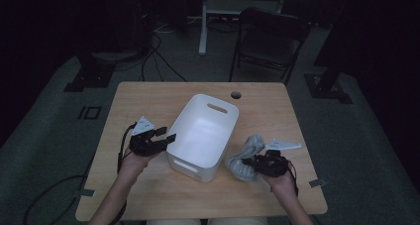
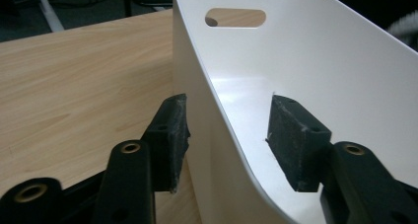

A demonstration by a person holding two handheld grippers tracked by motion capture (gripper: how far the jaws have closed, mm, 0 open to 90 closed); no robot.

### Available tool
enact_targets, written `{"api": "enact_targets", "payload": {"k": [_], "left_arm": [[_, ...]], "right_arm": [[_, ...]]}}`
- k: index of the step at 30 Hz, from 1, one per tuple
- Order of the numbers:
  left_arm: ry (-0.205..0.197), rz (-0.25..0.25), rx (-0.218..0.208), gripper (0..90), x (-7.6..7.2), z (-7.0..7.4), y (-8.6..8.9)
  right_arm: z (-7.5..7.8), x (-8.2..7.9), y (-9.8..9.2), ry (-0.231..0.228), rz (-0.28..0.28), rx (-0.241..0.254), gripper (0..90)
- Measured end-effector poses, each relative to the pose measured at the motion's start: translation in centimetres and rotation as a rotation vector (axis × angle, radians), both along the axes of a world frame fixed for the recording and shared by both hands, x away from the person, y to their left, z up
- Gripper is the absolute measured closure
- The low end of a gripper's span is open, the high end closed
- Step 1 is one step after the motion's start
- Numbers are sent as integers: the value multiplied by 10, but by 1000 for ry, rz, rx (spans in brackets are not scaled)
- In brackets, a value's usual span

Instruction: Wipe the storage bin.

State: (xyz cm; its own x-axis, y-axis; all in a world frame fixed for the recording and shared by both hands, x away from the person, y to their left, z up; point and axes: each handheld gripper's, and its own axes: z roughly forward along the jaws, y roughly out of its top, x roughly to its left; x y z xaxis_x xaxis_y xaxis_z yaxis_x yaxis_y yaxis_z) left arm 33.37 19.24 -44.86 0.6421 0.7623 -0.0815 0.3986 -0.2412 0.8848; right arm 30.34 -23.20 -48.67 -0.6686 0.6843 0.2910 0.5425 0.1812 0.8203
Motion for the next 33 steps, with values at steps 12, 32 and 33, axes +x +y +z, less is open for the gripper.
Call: {"api": "enact_targets", "payload": {"k": [12,32,33], "left_arm": [[28,-45,-33,413,-6,-6,4],[69,-94,-31,390,-40,1,-12],[61,-98,-32,389,-42,1,-12]], "right_arm": [[3,6,-23,-18,-93,63,717],[3,8,-25,-11,-100,73,713],[3,7,-26,-10,-99,76,713]]}}
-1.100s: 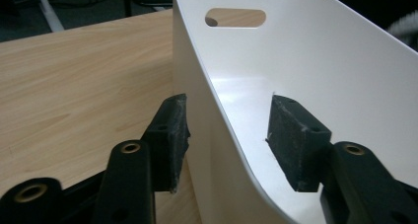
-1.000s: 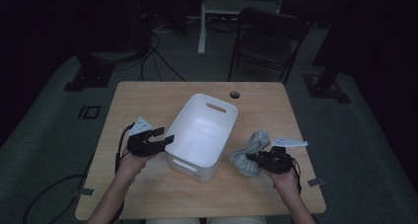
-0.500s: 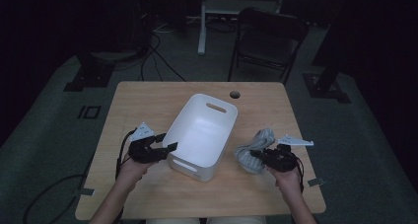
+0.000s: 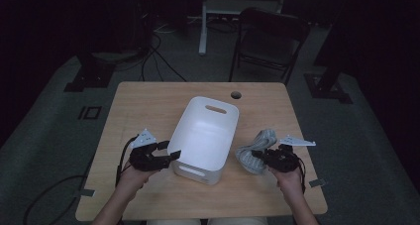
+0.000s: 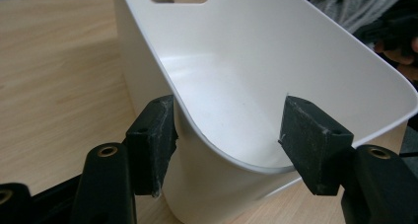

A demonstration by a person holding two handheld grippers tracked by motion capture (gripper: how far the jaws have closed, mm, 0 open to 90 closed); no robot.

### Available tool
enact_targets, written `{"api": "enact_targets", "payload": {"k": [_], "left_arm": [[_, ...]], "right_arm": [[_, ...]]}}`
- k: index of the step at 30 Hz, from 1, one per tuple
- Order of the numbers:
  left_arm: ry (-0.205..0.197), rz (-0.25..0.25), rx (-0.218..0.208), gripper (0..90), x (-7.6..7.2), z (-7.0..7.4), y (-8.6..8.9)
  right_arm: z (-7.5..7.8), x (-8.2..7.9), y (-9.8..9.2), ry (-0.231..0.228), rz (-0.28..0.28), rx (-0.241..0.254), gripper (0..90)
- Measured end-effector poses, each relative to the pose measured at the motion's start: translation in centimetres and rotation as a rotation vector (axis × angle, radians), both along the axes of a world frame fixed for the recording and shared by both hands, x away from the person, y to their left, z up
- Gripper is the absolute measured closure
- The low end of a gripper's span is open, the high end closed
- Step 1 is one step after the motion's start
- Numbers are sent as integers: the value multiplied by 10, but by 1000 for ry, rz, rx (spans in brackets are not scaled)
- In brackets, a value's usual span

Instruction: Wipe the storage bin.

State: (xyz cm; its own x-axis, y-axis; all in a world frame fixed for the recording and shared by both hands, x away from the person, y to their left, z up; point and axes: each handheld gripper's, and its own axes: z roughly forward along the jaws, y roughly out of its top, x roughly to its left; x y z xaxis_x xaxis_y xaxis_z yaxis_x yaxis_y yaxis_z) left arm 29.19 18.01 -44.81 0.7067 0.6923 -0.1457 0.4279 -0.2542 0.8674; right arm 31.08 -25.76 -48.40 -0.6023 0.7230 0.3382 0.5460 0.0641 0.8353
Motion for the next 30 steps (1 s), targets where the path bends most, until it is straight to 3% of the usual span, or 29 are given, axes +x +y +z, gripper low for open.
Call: {"api": "enact_targets", "payload": {"k": [6,15,25,30], "left_arm": [[-43,-17,25,370,-13,4,-6],[-8,-104,0,371,-24,5,-15],[-19,-155,27,382,-31,6,-21],[-34,-168,-1,376,-26,9,-18]], "right_arm": [[0,1,0,2,0,-1,712],[-3,1,2,10,5,-9,711],[-2,0,-2,5,-6,-5,711],[-2,0,-3,4,-9,-7,711]]}}
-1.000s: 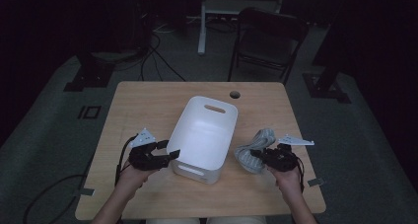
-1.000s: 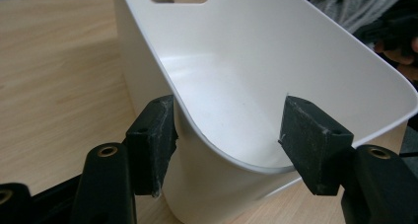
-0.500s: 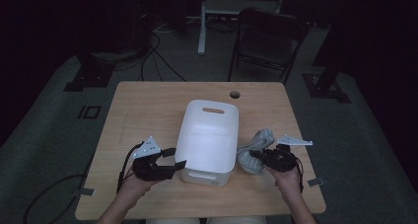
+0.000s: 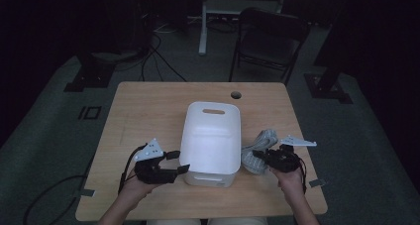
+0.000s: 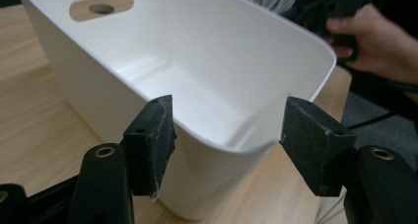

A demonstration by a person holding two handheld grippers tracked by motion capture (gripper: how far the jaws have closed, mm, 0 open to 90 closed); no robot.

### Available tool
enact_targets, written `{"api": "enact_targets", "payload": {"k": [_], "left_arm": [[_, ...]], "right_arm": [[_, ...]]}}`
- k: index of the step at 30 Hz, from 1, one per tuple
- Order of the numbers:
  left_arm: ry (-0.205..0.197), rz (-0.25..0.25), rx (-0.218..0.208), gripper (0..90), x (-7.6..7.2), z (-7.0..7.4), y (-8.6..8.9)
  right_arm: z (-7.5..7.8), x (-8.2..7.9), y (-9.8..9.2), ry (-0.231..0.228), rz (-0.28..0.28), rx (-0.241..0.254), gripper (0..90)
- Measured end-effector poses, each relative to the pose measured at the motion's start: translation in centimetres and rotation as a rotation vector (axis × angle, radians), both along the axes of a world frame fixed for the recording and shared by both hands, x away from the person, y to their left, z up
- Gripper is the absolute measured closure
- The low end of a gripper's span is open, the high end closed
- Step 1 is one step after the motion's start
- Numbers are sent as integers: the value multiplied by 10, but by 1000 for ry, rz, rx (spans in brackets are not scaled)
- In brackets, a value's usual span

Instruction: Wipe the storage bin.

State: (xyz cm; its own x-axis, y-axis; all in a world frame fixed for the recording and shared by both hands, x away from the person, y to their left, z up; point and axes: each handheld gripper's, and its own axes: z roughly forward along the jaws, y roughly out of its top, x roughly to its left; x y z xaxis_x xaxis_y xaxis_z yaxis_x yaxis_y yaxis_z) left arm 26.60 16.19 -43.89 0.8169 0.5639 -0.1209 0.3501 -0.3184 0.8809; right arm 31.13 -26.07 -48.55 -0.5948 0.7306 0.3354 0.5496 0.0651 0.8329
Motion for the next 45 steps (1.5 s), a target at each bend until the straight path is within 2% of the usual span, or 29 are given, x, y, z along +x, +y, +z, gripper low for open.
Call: {"api": "enact_targets", "payload": {"k": [3,4,7,8,10,11,12,15,16,17,18,20,21,22,24,25,26,29,32,33,35,36,37,38,39,42,43,44,45], "left_arm": [[-27,-28,-15,375,11,7,1],[-27,-28,-15,375,11,7,1],[-66,-40,-30,374,27,18,1],[-66,-40,-30,374,27,18,1],[-93,-47,-40,374,40,24,2],[-109,-33,-36,374,51,29,2],[-109,-33,-36,375,51,29,2],[-131,-40,-44,375,80,35,2],[-131,-40,-44,375,80,35,2],[-140,-35,-36,374,94,36,1],[-140,-35,-36,374,94,36,1],[-143,-28,-24,375,108,35,0],[-128,-5,-20,375,122,30,-2],[-128,-5,-20,375,122,30,-2],[-112,1,-7,375,135,26,-6],[-95,1,-10,391,148,22,-8],[-95,1,-10,391,148,22,-8],[-95,11,10,391,167,19,-11],[-92,16,9,391,183,19,-11],[-83,6,-6,391,191,19,-11],[-85,-5,4,391,197,20,-13],[-103,1,21,391,199,21,-14],[-101,-7,28,400,205,20,-15],[-101,-7,28,400,205,20,-15],[-90,-17,8,400,210,18,-16],[-85,-24,-3,400,215,15,-17],[-70,-45,-4,400,217,13,-20],[-76,-42,14,400,218,12,-23],[-61,-53,24,407,220,9,-27]], "right_arm": [[0,0,0,-2,1,0,710],[0,0,0,-2,1,0,710],[1,0,-1,-7,-2,3,710],[1,0,-1,-7,-2,3,710],[1,-1,-1,-6,-2,2,709],[1,-1,-1,-7,-2,3,710],[1,-1,-1,-7,-2,3,710],[1,-1,-2,-7,-3,5,710],[1,-1,-2,-7,-3,5,710],[1,-1,-3,-7,-5,6,709],[1,-1,-3,-7,-5,6,709],[2,-1,-4,-14,-9,7,709],[2,-2,-6,-21,-20,11,710],[2,-2,-6,-21,-20,11,710],[3,-3,-8,-20,-20,14,710],[3,-4,-10,-20,-19,17,710],[3,-4,-10,-20,-19,17,710],[2,-6,-12,-17,-19,16,709],[1,-6,-13,-11,-19,20,709],[0,-6,-14,-9,-19,21,709],[-1,-5,-14,-8,-19,22,709],[-1,-5,-14,-11,-23,19,710],[-1,-6,-14,-15,-26,17,709],[-1,-6,-14,-15,-26,17,709],[0,-8,-16,-21,-32,15,710],[-1,-9,-18,-23,-33,14,710],[-1,-9,-18,-21,-35,15,709],[-2,-9,-20,-17,-38,19,709],[-3,-9,-20,-11,-40,25,709]]}}
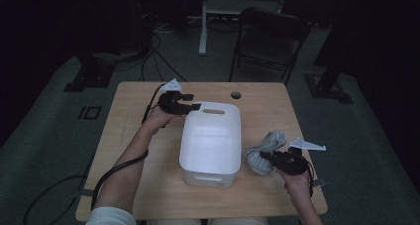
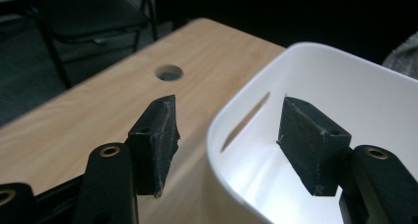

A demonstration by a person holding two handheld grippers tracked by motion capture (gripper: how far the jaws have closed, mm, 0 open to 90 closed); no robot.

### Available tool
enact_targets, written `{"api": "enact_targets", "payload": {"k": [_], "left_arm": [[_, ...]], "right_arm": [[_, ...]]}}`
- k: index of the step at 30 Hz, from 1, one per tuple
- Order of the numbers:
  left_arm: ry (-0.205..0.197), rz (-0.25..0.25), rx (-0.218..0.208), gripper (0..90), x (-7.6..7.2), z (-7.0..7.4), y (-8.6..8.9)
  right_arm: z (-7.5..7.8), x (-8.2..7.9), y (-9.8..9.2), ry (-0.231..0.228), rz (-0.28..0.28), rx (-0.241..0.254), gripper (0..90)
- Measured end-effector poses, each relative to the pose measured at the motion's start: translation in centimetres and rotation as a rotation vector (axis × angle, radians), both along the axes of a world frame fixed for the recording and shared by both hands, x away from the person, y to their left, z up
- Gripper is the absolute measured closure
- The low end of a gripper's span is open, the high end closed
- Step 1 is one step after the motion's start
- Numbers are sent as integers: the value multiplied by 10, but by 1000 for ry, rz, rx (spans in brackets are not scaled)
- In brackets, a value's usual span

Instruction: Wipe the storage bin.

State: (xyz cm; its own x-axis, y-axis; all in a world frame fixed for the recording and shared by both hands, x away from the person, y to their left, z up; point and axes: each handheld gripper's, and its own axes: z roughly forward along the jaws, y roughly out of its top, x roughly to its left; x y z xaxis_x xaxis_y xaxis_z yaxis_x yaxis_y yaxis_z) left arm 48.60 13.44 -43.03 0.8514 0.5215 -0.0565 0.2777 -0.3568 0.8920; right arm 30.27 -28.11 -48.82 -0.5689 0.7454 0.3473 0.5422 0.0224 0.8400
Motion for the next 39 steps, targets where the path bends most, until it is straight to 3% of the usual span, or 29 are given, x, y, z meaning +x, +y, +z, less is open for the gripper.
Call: {"api": "enact_targets", "payload": {"k": [3,6,8,10,12,13,17,23,26,29,31,33,37,39], "left_arm": [[12,-11,8,435,2,-3,-5],[31,-35,20,517,5,-9,-10],[15,-28,34,606,6,-10,-13],[6,-14,32,634,7,-10,-13],[-4,5,42,759,8,-11,-11],[-4,5,42,772,8,-11,-11],[-11,3,50,789,6,-11,-9],[-24,16,100,822,-8,-7,2],[-12,45,91,823,-14,-8,10],[-33,58,83,816,-20,-10,15],[-28,45,76,792,-19,-10,15],[-34,40,80,706,-19,-10,13],[-34,0,139,679,-14,-12,2],[-24,-3,126,682,-12,-11,0]], "right_arm": [[0,0,0,1,3,-3,709],[0,-1,1,-2,5,-6,710],[0,-1,0,-2,2,-3,710],[0,-1,-1,-1,1,-3,709],[0,0,-2,-2,-1,0,709],[0,0,-2,-2,-1,0,709],[-1,1,-2,3,-2,-1,709],[-1,2,-2,4,-6,-3,709],[1,2,-3,3,-11,1,710],[1,2,-1,2,-5,-1,710],[0,3,1,5,-1,-2,710],[0,3,1,4,2,-2,710],[-1,4,3,9,8,-6,710],[-1,4,3,10,6,-5,710]]}}
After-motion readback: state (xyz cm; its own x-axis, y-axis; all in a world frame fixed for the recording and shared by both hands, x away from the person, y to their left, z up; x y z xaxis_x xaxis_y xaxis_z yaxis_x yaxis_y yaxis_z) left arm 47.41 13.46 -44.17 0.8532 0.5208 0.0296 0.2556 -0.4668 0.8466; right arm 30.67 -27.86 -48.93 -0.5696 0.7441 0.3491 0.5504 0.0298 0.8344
